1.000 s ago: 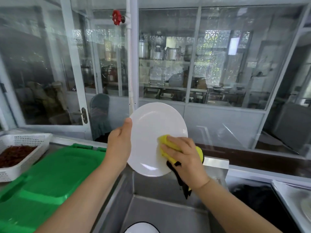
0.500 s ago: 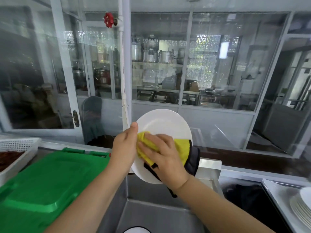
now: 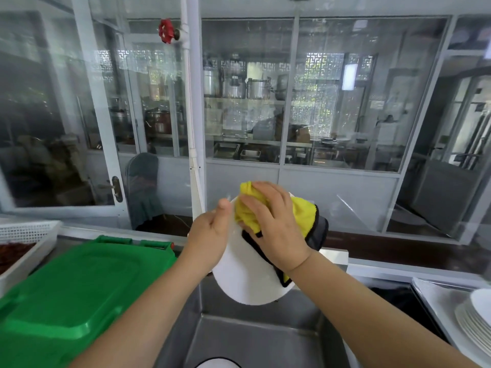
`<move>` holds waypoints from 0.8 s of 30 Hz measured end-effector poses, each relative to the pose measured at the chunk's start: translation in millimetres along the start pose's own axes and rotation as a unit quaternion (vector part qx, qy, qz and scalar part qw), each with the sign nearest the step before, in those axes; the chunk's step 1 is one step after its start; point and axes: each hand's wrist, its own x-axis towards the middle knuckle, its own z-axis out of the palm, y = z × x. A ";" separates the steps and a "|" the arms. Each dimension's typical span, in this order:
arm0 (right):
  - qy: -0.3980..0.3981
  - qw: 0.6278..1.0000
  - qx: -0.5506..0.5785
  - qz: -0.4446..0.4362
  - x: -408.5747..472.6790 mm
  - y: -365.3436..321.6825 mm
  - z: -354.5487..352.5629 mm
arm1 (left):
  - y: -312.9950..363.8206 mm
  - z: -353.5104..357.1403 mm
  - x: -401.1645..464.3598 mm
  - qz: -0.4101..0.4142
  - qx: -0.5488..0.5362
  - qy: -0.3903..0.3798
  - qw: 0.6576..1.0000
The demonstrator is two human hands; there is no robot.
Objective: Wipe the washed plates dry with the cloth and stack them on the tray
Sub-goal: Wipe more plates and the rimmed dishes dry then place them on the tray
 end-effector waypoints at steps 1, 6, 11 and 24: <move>0.000 1.000 -0.003 -0.007 5.7 -2.0 0.6 | -1.1 1.8 -1.0 0.004 -0.006 -0.008 1.000; 0.003 0.996 -0.061 0.072 19.3 1.1 -11.5 | -6.0 3.6 -1.5 0.037 -0.009 0.013 0.999; 0.060 0.935 -0.022 0.350 2.5 4.0 -15.5 | -8.2 4.4 -11.4 0.024 -0.106 0.074 0.991; -0.005 0.973 -0.087 0.212 -7.8 9.7 -39.0 | 11.3 -4.0 17.3 0.006 -0.007 -0.137 0.990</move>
